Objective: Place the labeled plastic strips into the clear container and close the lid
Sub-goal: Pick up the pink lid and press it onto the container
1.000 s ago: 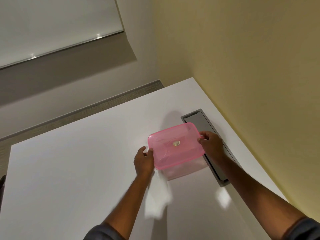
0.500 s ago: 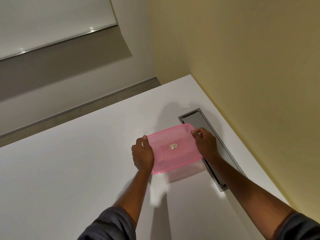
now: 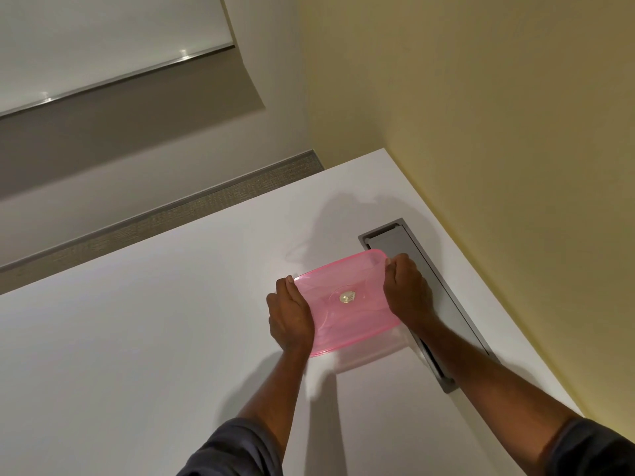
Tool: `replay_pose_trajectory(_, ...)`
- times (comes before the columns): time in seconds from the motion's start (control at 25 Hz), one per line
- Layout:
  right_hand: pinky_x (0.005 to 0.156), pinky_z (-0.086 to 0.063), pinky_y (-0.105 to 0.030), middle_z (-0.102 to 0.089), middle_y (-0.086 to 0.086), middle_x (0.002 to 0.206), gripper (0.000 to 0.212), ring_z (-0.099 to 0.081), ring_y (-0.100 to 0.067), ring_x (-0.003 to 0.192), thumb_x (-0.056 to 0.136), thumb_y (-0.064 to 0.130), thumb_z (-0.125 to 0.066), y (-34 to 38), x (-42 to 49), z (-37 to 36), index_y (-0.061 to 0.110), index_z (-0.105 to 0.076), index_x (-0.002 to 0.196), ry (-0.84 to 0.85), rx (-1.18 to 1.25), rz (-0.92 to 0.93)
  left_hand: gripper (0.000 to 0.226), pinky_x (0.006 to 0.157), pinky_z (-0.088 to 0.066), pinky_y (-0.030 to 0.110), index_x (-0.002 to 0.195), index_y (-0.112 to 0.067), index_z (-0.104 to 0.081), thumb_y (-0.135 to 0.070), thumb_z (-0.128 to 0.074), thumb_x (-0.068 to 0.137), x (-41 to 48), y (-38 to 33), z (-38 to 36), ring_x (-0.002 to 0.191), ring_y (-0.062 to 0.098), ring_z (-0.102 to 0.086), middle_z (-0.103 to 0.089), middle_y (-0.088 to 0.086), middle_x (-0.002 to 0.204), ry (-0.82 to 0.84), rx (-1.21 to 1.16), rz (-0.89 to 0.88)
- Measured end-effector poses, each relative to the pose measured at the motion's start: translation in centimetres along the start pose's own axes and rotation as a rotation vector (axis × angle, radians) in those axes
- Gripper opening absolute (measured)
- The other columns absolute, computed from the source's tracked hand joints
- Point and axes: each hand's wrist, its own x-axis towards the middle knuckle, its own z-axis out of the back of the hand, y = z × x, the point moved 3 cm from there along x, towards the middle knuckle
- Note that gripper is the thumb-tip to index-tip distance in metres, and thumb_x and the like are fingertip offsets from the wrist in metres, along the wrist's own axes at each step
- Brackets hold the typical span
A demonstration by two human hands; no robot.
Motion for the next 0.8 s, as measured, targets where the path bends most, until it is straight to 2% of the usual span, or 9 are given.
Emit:
replay_pose_trajectory(0.12,0.069,-0.05,-0.041,-0.062,-0.009,0.094,0.043,-0.063,-0.033,0.081,0.11,0.049,-0.035,0.9,2.0,-0.3,0.011,-0.051,0.1,0.04,-0.041,0.054,0.045,0.077,-0.044,0.038,0.12,-0.027,-0.057,-0.054,-0.022,0.113,0.1,0.0,-0.1,0.094,0.042,-0.067,-0.063,0.01,0.108,0.005,0.022,-0.001)
replay_pose_trajectory(0.2,0.068,-0.047,-0.037,-0.06,-0.005,0.092,0.05,-0.06,-0.026,0.077,0.107,0.061,-0.034,1.7,3.6,-0.5,0.016,-0.05,0.095,0.086,-0.068,0.091,0.046,0.077,-0.045,0.038,0.12,-0.027,-0.057,-0.054,-0.021,0.113,0.1,0.0,-0.1,0.093,0.041,-0.067,-0.063,0.009,0.108,0.006,0.029,-0.008)
replay_pose_trajectory(0.28,0.067,-0.043,-0.034,-0.058,0.0,0.087,0.051,-0.057,-0.023,0.073,0.105,0.066,-0.036,2.8,5.0,-0.8,0.021,-0.048,0.084,0.097,-0.115,0.154,0.047,0.078,-0.049,0.04,0.12,-0.026,-0.059,-0.053,-0.021,0.113,0.1,0.1,-0.1,0.094,0.039,-0.067,-0.064,0.008,0.108,-0.002,0.026,-0.024)
replay_pose_trajectory(0.36,0.066,-0.04,-0.033,-0.058,0.0,0.079,0.05,-0.06,-0.026,0.071,0.106,0.061,-0.038,3.8,6.3,-1.2,0.023,-0.047,0.075,0.075,-0.173,0.202,0.047,0.079,-0.05,0.041,0.12,-0.025,-0.06,-0.052,-0.022,0.113,0.1,0.1,-0.1,0.094,0.038,-0.067,-0.065,0.008,0.107,-0.012,0.008,-0.029)
replay_pose_trajectory(0.44,0.064,-0.04,-0.032,-0.066,-0.005,0.073,0.053,-0.069,-0.033,0.072,0.108,0.053,-0.039,4.1,7.3,-1.7,0.02,-0.053,0.069,0.053,-0.226,0.217,0.047,0.078,-0.047,0.039,0.119,-0.026,-0.061,-0.052,-0.023,0.114,0.1,0.2,-0.2,0.095,0.037,-0.067,-0.066,0.007,0.106,-0.015,-0.017,-0.019)
replay_pose_trajectory(0.56,0.063,-0.048,-0.035,-0.073,-0.012,0.074,0.059,-0.073,-0.036,0.073,0.11,0.045,-0.039,4.0,8.0,-1.8,0.01,-0.067,0.072,0.061,-0.242,0.214,0.046,0.078,-0.046,0.038,0.118,-0.028,-0.061,-0.053,-0.023,0.113,0.1,0.3,-0.2,0.094,0.034,-0.065,-0.066,0.005,0.105,-0.021,-0.033,-0.003)
replay_pose_trajectory(0.8,0.067,-0.051,-0.038,-0.073,-0.017,0.072,0.06,-0.072,-0.038,0.074,0.11,0.041,-0.04,3.5,8.8,-2.2,0.005,-0.07,0.072,0.071,-0.201,0.195,0.045,0.078,-0.044,0.036,0.117,-0.03,-0.062,-0.054,-0.024,0.113,0.4,0.5,-0.5,0.084,0.023,-0.053,-0.064,-0.001,0.101,-0.036,-0.046,0.007)
